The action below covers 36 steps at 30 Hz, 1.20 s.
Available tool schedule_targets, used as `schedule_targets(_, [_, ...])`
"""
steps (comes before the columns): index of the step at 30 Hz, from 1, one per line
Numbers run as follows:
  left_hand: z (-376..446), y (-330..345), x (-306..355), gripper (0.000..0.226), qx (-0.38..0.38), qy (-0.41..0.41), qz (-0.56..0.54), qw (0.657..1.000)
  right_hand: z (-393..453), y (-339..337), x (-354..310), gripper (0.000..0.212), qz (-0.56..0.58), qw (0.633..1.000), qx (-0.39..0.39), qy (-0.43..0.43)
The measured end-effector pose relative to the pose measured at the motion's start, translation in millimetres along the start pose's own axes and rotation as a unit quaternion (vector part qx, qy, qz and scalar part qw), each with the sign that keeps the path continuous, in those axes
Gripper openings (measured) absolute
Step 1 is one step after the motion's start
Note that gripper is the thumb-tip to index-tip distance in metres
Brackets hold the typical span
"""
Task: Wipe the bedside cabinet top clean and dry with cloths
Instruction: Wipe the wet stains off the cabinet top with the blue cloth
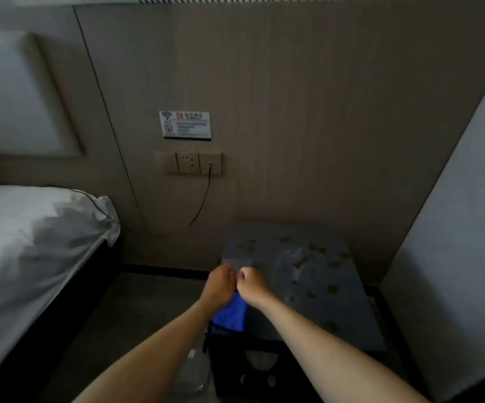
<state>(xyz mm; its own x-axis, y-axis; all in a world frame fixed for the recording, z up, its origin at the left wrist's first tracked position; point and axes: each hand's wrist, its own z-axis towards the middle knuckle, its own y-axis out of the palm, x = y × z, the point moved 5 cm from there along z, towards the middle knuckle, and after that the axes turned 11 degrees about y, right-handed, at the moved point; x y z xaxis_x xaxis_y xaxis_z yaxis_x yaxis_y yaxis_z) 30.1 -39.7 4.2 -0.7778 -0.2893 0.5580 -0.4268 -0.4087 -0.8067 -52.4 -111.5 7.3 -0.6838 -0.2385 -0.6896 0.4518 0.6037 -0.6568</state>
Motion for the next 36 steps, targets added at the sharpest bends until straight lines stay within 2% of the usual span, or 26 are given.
schedule_targets(2, [-7.8, 16.4, -11.7, 0.017, -0.044, 0.04, 0.092, 0.994, 3.1, 20.6, 14.0, 0.019, -0.059, 0.998, 0.005, 0.013])
schedule_targets(5, [-31.1, 45.2, -33.0, 0.034, -0.119, 0.047, 0.177, 0.976, -3.3, 52.9, 36.8, 0.034, -0.129, 0.992, 0.004, 0.007])
schedule_targets(7, [-43.1, 59.0, -39.5, 0.038, -0.115, 0.065, 0.185, 0.974, -6.1, 68.5, 46.0, 0.039, -0.18, 0.983, 0.018, -0.012])
schedule_targets(10, [-54.5, 71.1, -47.3, 0.056, -0.111, 0.086, 0.189, 0.972, -6.6, 88.8, 57.4, 0.051, -0.263, 0.964, 0.036, -0.034])
schedule_targets(12, [-57.8, 71.2, -47.0, 0.063, -0.099, 0.099, 0.199, 0.97, -7.1, 98.6, 63.3, 0.056, -0.273, 0.961, 0.036, -0.032])
schedule_targets(14, [-62.1, 72.5, -44.6, 0.059, -0.084, 0.117, 0.215, 0.966, -6.3, 105.5, 69.4, 0.06, -0.276, 0.96, 0.027, -0.029])
schedule_targets(16, [-68.3, 76.5, -47.6, 0.06, -0.089, 0.08, 0.221, 0.968, -7.6, 109.0, 73.3, 0.064, -0.295, 0.955, 0.031, -0.033])
schedule_targets(20, [-71.5, 86.8, -51.1, 0.066, -0.151, 0.019, 0.271, 0.95, -8.8, 110.0, 79.1, 0.067, -0.312, 0.947, 0.052, -0.047])
schedule_targets(23, [-66.4, 93.0, -38.4, 0.065, -0.164, 0.012, 0.304, 0.938, -6.7, 100.0, 88.9, 0.06, -0.325, 0.942, 0.06, -0.052])
schedule_targets(36, [-33.2, 181.3, 72.4, 0.057, -0.177, 0.048, 0.252, 0.95, -8.9, -13.6, 184.7, 0.055, -0.357, 0.928, 0.107, -0.027])
